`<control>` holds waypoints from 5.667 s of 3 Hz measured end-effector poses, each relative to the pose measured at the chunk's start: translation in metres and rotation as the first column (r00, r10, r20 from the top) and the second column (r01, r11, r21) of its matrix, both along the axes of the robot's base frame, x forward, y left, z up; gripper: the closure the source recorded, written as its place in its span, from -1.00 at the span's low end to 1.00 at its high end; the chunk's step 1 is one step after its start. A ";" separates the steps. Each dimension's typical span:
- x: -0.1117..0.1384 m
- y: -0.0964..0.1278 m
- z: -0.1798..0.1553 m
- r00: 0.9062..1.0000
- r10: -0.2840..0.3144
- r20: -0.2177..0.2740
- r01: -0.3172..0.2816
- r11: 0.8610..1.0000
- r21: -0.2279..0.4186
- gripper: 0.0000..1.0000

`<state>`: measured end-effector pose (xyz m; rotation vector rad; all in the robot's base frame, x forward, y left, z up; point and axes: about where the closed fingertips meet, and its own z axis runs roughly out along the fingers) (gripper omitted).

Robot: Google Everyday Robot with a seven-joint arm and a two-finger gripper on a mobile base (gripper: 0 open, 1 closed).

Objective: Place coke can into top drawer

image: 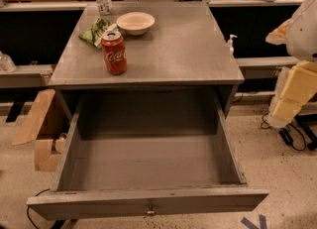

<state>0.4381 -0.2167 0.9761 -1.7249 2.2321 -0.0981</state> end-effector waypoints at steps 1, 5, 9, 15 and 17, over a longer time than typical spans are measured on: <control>0.001 0.001 0.001 1.000 0.001 0.005 -0.001 1.000 0.001 -1.00; 0.148 0.075 0.000 0.966 -0.114 0.232 -0.018 0.866 0.500 -1.00; 0.209 0.158 -0.015 0.954 -0.147 0.260 -0.108 0.641 0.759 -1.00; 0.270 0.369 -0.103 0.969 0.113 0.219 -0.244 0.296 0.924 -0.17; 0.239 0.356 -0.067 0.956 0.120 0.268 -0.293 0.349 0.890 0.76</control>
Offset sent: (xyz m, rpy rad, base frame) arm 0.0930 0.0375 -0.0011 0.2261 -0.1443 0.0470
